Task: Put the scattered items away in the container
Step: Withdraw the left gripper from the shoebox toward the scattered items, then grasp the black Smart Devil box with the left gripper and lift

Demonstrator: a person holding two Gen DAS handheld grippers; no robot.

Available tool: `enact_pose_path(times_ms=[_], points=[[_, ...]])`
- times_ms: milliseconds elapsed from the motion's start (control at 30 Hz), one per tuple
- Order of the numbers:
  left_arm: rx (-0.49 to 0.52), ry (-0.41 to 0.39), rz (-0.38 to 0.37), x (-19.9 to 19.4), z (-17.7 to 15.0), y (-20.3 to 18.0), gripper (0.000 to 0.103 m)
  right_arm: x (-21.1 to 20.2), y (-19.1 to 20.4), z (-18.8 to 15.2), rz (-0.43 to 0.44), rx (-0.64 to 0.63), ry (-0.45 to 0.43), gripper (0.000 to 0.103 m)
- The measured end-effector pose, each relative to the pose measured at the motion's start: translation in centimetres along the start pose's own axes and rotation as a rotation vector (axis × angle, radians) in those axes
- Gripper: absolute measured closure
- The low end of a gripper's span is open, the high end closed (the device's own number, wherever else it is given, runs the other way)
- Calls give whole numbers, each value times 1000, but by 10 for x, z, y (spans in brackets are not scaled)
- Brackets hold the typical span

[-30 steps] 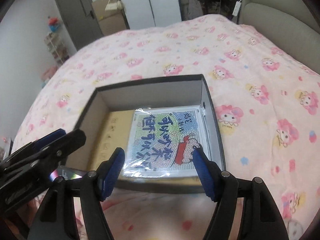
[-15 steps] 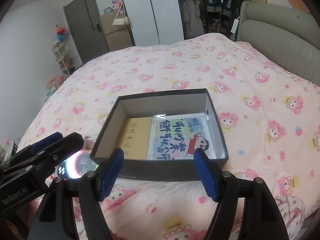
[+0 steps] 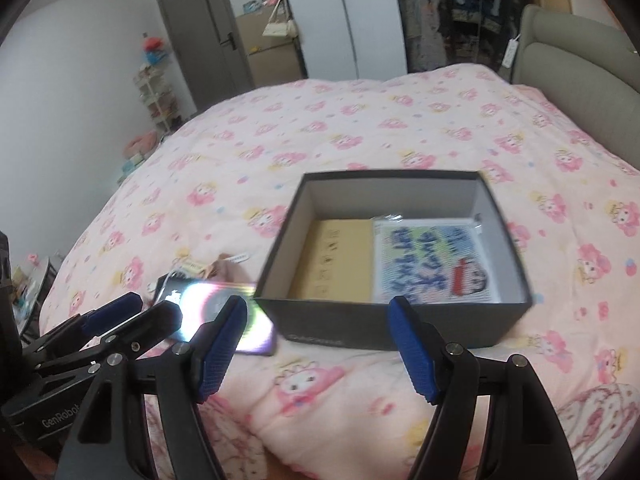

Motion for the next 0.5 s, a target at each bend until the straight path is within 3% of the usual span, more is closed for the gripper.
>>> enact_pose_path(times_ms=[267, 500], points=[[-114, 43, 31, 5, -8, 64, 31, 39, 50, 3, 46, -78, 57, 32], [-249, 96, 54, 20, -13, 128, 32, 104, 76, -2, 94, -116, 227, 32]])
Point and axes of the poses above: each gripper's, at about its wrist camera, not at the fingertips, and x roughly the way its jaws point, y to its left, z to its top, the point moved 1 cm from there along x, roughly the way its jaws point, and after that the axes turned 12 degrees about y, right-handed, at the moved point
